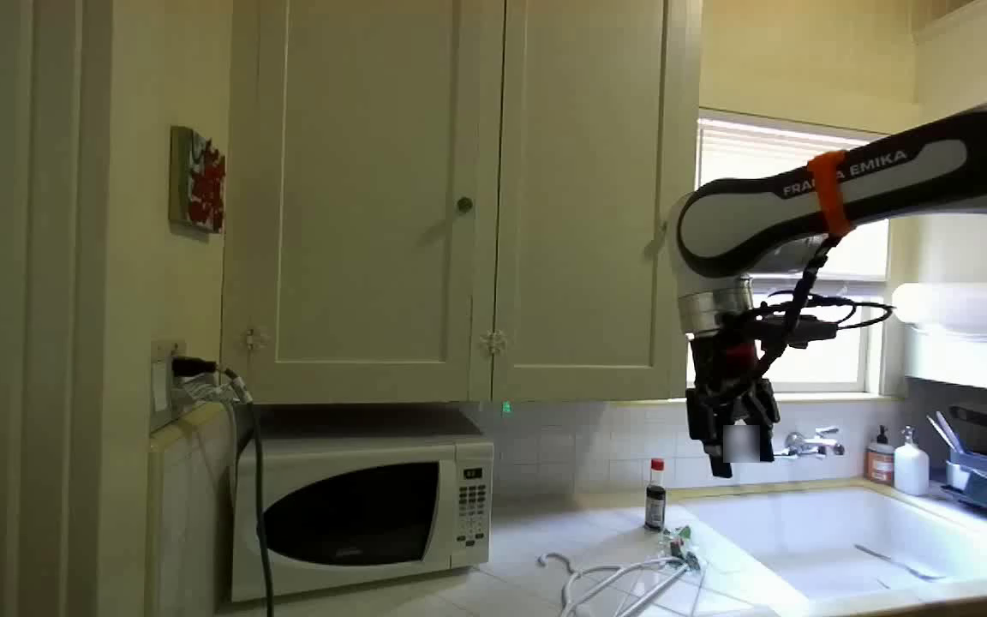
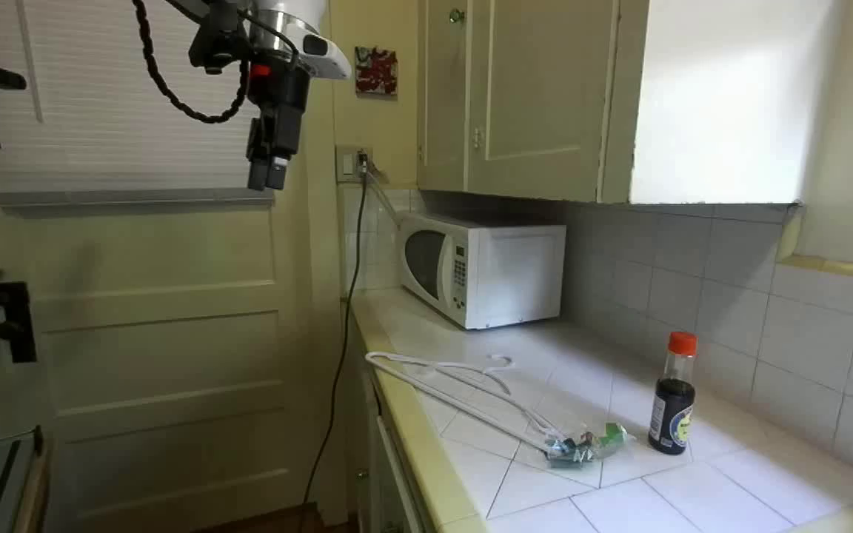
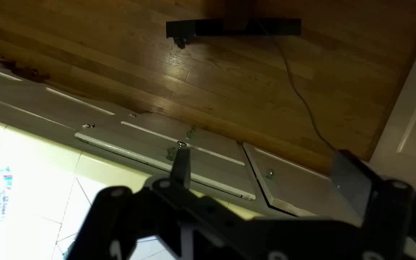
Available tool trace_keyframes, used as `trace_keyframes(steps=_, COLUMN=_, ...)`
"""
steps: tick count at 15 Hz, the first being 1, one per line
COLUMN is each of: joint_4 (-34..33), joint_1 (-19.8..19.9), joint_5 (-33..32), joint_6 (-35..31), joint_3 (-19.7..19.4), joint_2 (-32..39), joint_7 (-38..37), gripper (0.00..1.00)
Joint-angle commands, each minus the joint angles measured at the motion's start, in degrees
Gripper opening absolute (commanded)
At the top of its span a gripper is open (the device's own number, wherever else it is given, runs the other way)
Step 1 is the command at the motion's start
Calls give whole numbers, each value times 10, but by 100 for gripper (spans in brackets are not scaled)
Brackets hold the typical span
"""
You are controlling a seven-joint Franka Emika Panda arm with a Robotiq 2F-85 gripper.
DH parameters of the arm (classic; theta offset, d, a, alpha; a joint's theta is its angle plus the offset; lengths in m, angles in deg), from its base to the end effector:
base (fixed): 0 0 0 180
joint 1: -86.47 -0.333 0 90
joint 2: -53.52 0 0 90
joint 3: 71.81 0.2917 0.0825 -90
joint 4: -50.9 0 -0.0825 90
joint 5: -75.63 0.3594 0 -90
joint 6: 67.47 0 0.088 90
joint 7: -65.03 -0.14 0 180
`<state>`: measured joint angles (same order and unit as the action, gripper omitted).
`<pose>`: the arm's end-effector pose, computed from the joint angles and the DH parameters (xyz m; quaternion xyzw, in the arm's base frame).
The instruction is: Hang the coat hanger on the cabinet's left door
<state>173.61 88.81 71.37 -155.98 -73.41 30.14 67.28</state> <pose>0.3865 -0.0382 0.5028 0.9950 -0.0105 -0.0958 0.0265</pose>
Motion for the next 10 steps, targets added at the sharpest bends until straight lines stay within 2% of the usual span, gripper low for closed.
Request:
trace_keyframes(steps=1, joint_4=-2, joint_1=-3, joint_5=-1, joint_6=2, joint_3=-2, joint_2=1, joint_7=-1, gripper=100)
trace_keyframes(steps=4, joint_4=-2, joint_1=-3, joint_5=-1, joint_6=2, joint_3=-2, joint_2=1, joint_7=-1, gripper=100)
trace_keyframes(steps=10, joint_4=-49, joint_1=14, joint_5=4, joint_6=-53, joint_3=-34, joint_2=91, joint_7=5, gripper=100)
